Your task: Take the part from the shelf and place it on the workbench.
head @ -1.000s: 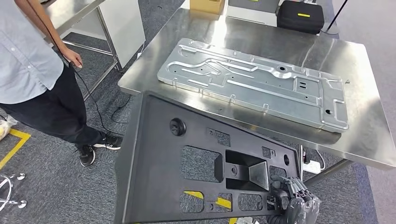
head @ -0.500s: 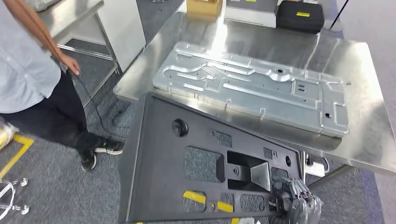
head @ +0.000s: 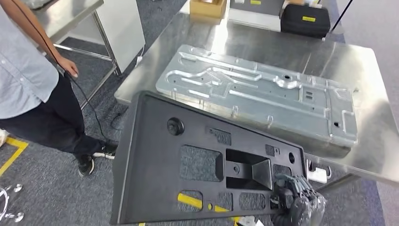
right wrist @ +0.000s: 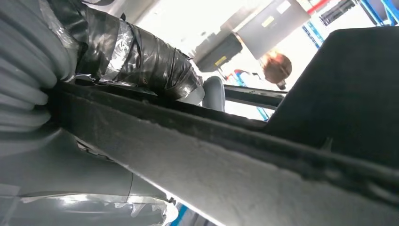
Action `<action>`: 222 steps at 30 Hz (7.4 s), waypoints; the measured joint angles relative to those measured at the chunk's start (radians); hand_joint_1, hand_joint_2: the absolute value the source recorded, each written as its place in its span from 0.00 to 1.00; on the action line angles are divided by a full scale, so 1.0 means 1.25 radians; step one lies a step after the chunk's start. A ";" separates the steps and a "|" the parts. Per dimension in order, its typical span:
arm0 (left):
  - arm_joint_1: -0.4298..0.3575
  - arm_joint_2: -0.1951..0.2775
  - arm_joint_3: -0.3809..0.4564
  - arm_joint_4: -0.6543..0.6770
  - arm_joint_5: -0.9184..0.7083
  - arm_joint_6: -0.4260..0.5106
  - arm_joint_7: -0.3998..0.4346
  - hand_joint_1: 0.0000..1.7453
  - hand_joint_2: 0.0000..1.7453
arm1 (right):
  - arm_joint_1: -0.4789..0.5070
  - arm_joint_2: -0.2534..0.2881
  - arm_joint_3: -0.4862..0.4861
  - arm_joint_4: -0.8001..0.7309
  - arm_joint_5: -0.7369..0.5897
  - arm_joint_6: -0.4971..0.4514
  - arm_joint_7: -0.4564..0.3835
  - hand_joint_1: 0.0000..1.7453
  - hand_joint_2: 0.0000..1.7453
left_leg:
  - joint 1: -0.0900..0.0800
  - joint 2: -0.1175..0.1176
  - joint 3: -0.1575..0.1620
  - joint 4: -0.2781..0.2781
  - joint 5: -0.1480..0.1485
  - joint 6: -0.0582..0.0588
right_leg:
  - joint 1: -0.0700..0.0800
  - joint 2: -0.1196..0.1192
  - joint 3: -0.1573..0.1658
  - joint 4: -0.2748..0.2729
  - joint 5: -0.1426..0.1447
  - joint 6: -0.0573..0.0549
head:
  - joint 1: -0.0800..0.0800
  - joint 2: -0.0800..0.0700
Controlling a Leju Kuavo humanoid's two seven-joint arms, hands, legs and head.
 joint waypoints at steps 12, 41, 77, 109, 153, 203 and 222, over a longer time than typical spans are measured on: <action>-0.001 -0.002 0.000 0.000 -0.007 -0.002 0.001 0.00 1.00 | -0.010 -0.010 0.000 -0.009 -0.005 0.000 0.005 0.95 1.00 | -0.005 -0.003 0.053 -0.008 -0.047 -0.018 | 0.007 0.001 -0.046 -0.034 0.086 -0.020 | 0.000 0.000; -0.003 0.001 0.000 0.000 -0.054 -0.012 0.013 0.00 1.00 | -0.122 -0.099 0.000 -0.017 0.047 0.000 0.078 0.95 1.00 | -0.002 -0.004 0.045 -0.004 -0.042 -0.014 | 0.000 -0.001 -0.055 -0.022 0.093 -0.010 | -0.001 0.000; -0.010 0.000 0.000 0.000 -0.066 0.016 0.040 0.00 1.00 | -0.209 -0.139 0.003 0.016 0.082 0.000 0.127 0.95 1.00 | 0.002 -0.003 -0.022 0.078 -0.061 -0.039 | -0.015 -0.001 -0.036 -0.041 0.081 -0.026 | -0.002 0.000; -0.041 -0.002 0.000 0.000 -0.145 -0.024 0.061 0.00 0.00 | -0.591 -0.272 0.146 0.237 0.364 0.056 0.449 1.00 1.00 | -0.002 -0.003 -0.086 0.162 -0.077 -0.037 | -0.007 -0.001 -0.052 -0.041 0.095 -0.033 | -0.002 0.000; -0.052 -0.008 0.000 0.000 -0.195 -0.013 0.097 0.00 0.00 | -0.975 -0.349 0.184 0.673 0.246 0.256 0.645 1.00 1.00 | 0.000 -0.004 -0.032 -0.009 0.036 0.000 | -0.005 0.000 -0.088 0.021 0.057 0.002 | 0.001 0.000; -0.004 -0.006 0.034 0.000 -0.087 0.027 0.032 0.00 0.00 | -0.226 -0.475 -0.072 0.240 0.156 0.234 0.445 0.00 1.00 | 0.000 -0.002 -0.097 0.233 -0.118 -0.037 | -0.015 -0.003 -0.050 -0.041 0.095 -0.023 | -0.001 0.000; -0.003 -0.004 0.043 0.000 -0.082 0.027 0.029 0.00 0.00 | -0.155 -0.495 -0.093 0.144 0.185 0.231 0.455 0.00 1.00 | -0.007 0.002 0.018 -0.009 -0.004 0.004 | -0.013 -0.002 -0.059 0.013 0.070 0.012 | 0.000 0.000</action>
